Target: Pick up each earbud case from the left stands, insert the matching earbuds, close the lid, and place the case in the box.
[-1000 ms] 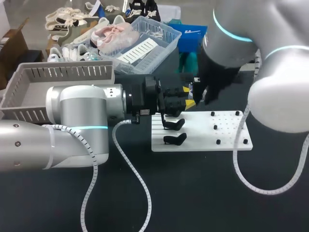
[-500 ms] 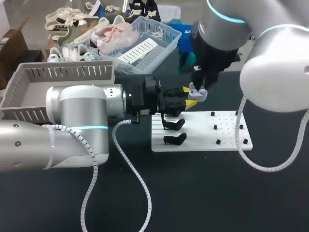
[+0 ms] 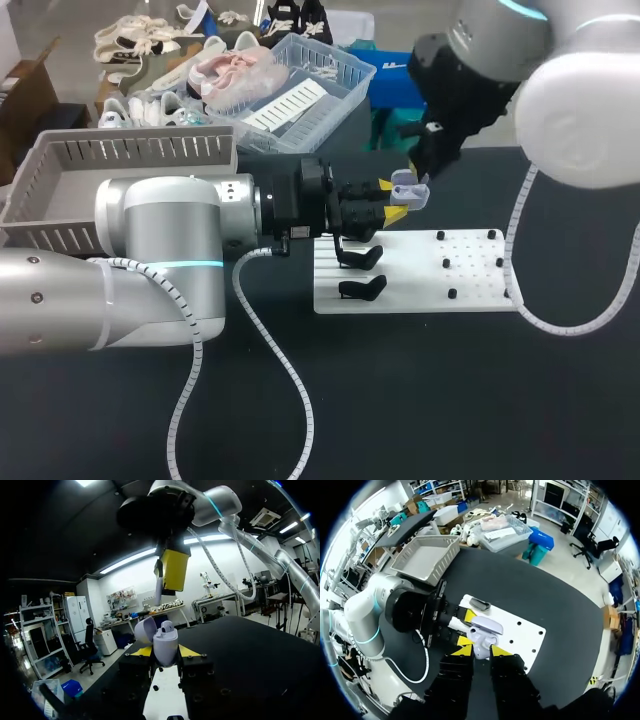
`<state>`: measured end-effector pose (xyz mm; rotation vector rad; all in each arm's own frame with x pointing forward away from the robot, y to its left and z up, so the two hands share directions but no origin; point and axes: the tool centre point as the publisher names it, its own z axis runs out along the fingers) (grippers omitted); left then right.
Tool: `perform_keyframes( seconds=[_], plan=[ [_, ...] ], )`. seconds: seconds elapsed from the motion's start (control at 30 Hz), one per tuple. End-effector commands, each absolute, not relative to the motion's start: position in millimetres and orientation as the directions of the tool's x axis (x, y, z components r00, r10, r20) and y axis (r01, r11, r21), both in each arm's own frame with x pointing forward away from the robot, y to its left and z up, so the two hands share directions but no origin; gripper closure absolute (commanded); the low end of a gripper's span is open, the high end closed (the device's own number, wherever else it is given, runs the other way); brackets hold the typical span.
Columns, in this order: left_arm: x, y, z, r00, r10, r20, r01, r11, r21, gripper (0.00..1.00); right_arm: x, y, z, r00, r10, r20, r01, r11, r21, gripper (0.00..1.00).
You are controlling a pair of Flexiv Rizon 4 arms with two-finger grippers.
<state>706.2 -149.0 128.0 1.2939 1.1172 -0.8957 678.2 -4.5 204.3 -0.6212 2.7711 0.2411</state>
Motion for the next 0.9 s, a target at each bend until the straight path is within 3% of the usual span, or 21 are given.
perform_keyframes(
  seconds=[0.03,0.9],
  plan=[
    [706.0,-149.7,127.5,0.258,0.090,-0.962,0.958,0.106,0.266,1.00,679.7,-3.6,205.6,-0.864,-0.398,-0.307,-0.446,0.890,0.100,1.00],
    [706.0,-149.7,127.5,0.258,0.090,-0.962,0.958,0.106,0.266,1.00,680.4,12.0,185.5,-0.848,-0.461,-0.261,-0.499,0.860,0.103,1.00]
  ],
)
